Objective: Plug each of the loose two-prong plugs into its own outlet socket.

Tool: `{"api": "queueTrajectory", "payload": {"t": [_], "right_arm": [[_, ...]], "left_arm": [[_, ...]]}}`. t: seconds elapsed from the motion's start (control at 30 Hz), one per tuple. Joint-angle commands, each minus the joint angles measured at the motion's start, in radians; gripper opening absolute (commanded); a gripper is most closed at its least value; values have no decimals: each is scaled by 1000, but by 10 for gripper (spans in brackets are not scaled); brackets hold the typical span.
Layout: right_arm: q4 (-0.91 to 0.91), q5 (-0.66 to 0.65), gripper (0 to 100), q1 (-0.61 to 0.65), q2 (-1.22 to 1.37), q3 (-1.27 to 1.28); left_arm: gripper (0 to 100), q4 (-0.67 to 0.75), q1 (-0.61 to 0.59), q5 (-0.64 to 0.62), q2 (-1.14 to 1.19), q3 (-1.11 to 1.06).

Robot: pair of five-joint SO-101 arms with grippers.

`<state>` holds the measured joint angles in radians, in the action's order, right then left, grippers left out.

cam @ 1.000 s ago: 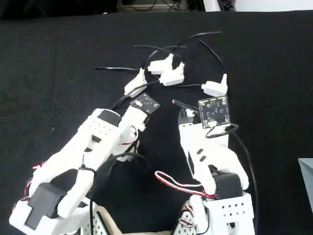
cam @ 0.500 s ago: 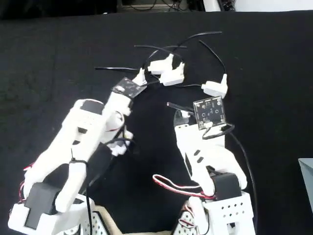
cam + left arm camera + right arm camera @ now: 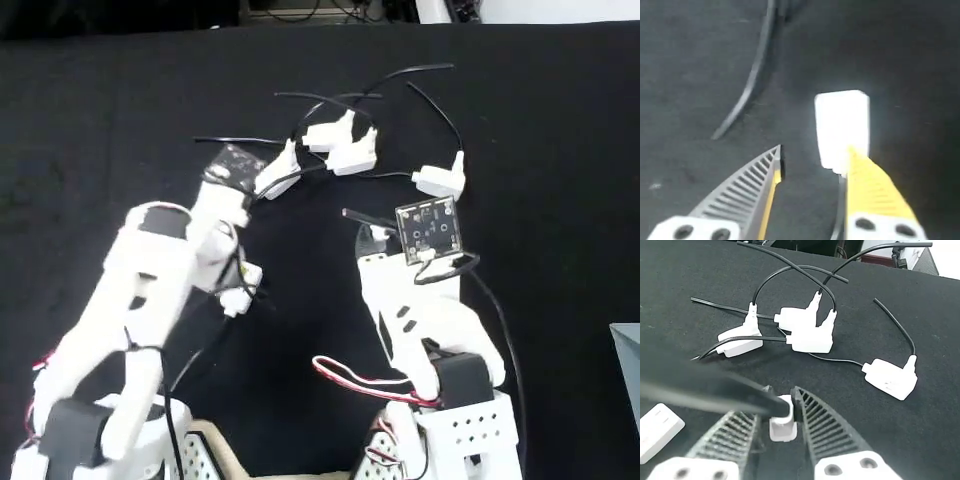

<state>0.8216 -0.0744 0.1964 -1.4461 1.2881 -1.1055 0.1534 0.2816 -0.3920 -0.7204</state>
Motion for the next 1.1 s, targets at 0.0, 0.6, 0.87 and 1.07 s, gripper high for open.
{"api": "queueTrajectory", "payload": {"t": [0.0, 0.6, 0.87, 1.07], "right_arm": [[-12, -9, 14, 15, -2, -8], [-12, -9, 14, 15, -2, -7], [-12, -9, 14, 15, -2, -2], [-12, -9, 14, 15, -2, 1]], "left_arm": [[207, 89, 82, -77, -71, -53], [205, 215, 77, -83, 152, -122], [75, 221, 101, 28, 153, -131], [103, 215, 99, 198, 149, -153]]}}
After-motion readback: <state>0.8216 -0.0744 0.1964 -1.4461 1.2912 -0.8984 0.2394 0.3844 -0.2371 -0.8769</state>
